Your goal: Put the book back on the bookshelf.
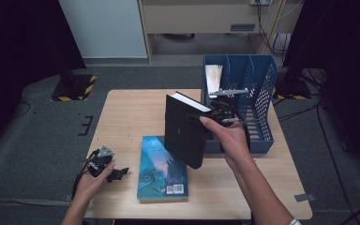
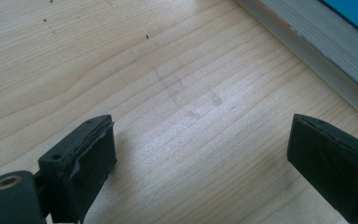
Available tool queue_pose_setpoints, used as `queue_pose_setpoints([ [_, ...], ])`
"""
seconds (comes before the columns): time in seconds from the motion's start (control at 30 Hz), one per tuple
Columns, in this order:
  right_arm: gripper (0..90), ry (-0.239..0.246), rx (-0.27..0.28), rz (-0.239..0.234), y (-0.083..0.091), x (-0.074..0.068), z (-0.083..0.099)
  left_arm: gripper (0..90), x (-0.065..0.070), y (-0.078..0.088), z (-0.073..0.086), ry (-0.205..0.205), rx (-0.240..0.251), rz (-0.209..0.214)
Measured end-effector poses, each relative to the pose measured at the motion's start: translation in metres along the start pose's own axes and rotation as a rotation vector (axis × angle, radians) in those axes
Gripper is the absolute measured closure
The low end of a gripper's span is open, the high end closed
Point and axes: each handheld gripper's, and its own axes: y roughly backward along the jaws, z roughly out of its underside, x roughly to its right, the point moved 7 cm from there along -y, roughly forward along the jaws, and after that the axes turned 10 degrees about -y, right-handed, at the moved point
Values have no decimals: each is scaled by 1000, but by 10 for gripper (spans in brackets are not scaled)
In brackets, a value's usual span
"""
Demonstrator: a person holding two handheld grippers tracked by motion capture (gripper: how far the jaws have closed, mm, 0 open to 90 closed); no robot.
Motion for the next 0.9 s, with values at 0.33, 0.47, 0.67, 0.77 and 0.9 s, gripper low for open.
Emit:
queue_pose_setpoints([
  [0.33, 532, -8, 11, 8, 25, 8, 8, 68, -2, -1, 3, 4, -10, -12],
  [0.47, 533, -20, 16, 7, 34, 12, 11, 60, -1, -2, 3, 0, -8, -15],
  [0.67, 532, -15, 22, 17, 46, 17, 18, 55, -1, -2, 3, -9, -8, -19],
  [0.77, 532, -22, 29, 19, 53, 19, 21, 54, -1, -2, 4, -20, -5, -22],
  [0.9, 532, -27, 33, 17, 61, 23, 24, 50, 0, -3, 4, -16, -4, -26],
])
